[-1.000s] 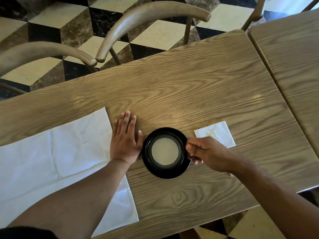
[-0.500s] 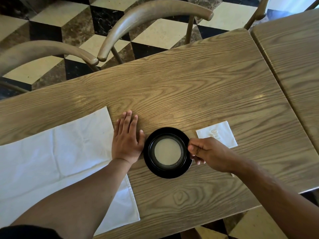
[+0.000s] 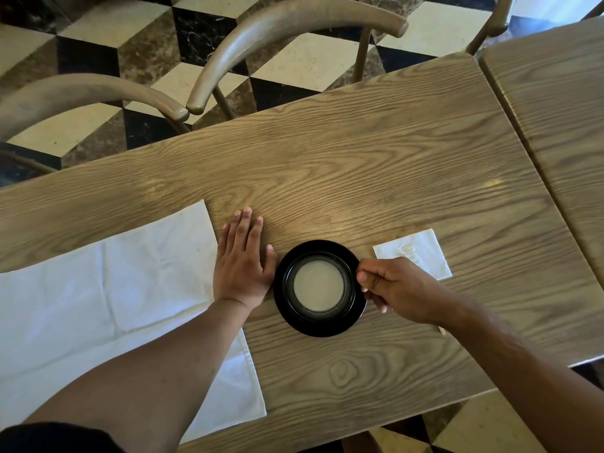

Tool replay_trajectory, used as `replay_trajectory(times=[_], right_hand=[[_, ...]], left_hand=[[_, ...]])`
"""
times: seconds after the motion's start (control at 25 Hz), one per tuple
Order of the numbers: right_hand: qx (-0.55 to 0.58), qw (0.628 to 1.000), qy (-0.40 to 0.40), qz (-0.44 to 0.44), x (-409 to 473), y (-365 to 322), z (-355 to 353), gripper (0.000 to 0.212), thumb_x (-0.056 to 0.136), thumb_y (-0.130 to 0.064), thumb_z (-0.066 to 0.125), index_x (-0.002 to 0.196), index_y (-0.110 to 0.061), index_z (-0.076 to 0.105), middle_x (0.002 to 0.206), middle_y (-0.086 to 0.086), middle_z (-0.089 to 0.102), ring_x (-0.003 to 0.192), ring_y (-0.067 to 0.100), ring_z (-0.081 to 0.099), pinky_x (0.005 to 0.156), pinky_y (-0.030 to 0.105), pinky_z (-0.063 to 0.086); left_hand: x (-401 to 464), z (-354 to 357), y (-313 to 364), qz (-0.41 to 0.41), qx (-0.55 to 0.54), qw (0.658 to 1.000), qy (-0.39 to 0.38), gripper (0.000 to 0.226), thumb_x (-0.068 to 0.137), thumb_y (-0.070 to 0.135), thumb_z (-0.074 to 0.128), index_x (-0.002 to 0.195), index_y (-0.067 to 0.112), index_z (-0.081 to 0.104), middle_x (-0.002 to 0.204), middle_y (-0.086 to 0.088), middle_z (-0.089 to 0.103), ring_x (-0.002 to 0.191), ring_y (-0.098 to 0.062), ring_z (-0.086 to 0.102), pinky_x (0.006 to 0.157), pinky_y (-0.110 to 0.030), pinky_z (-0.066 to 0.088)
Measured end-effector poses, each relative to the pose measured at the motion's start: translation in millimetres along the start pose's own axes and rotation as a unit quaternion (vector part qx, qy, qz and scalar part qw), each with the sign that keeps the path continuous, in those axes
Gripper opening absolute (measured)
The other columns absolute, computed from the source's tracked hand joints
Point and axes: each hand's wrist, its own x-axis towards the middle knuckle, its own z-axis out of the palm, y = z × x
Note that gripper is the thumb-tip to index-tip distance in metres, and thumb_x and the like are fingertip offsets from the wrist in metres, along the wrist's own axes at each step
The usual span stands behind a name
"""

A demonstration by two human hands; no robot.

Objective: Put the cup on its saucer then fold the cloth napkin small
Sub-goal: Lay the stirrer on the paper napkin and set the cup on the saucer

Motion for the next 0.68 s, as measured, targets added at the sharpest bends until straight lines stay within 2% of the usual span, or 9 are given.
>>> replay_trajectory(times=[0.2,0.32,0.56,0.68], right_hand=[[0.001,1.000,0.017,-0.004,-2,4,3,0.029,0.106,-0.021,0.051,0.078,-0.018,0.058,0.064,-0.003,0.057,0.053,0.002,0.045,0.057,0.018,0.042],[0.011,1.000,0.023,-0.007,-1,8,5,0.030,0.106,-0.022,0.051,0.077,-0.025,0.059,0.062,-0.010,0.057,0.056,0.001,0.048,0.058,0.014,0.042],[0.006,0.998,0.055,-0.012,0,14,12,0.029,0.105,-0.030,0.052,0.077,-0.037,0.059,0.066,-0.011,0.054,0.064,0.007,0.048,0.066,0.025,0.045],[0.007,0.998,0.066,-0.012,0,15,15,0.026,0.104,-0.032,0.052,0.079,-0.034,0.058,0.065,-0.008,0.054,0.064,0.009,0.049,0.066,0.029,0.046]], left_hand=[[1,-1,1,-0.002,0.000,1.000,0.000,0.063,0.098,0.038,0.035,0.151,0.007,0.046,0.166,-0.014,0.033,0.158,-0.027,0.023,0.130,-0.047,0.015],[1,-1,1,-0.004,-0.001,1.000,-0.002,0.064,0.098,0.038,0.034,0.152,0.007,0.046,0.166,-0.014,0.032,0.158,-0.027,0.023,0.130,-0.047,0.015],[0,-1,1,-0.001,-0.002,1.000,0.003,0.063,0.098,0.038,0.035,0.151,0.006,0.046,0.166,-0.014,0.033,0.158,-0.027,0.023,0.130,-0.046,0.014],[1,-2,1,-0.002,-0.002,1.000,0.001,0.063,0.098,0.038,0.035,0.152,0.007,0.045,0.166,-0.014,0.033,0.158,-0.027,0.023,0.130,-0.047,0.016]])
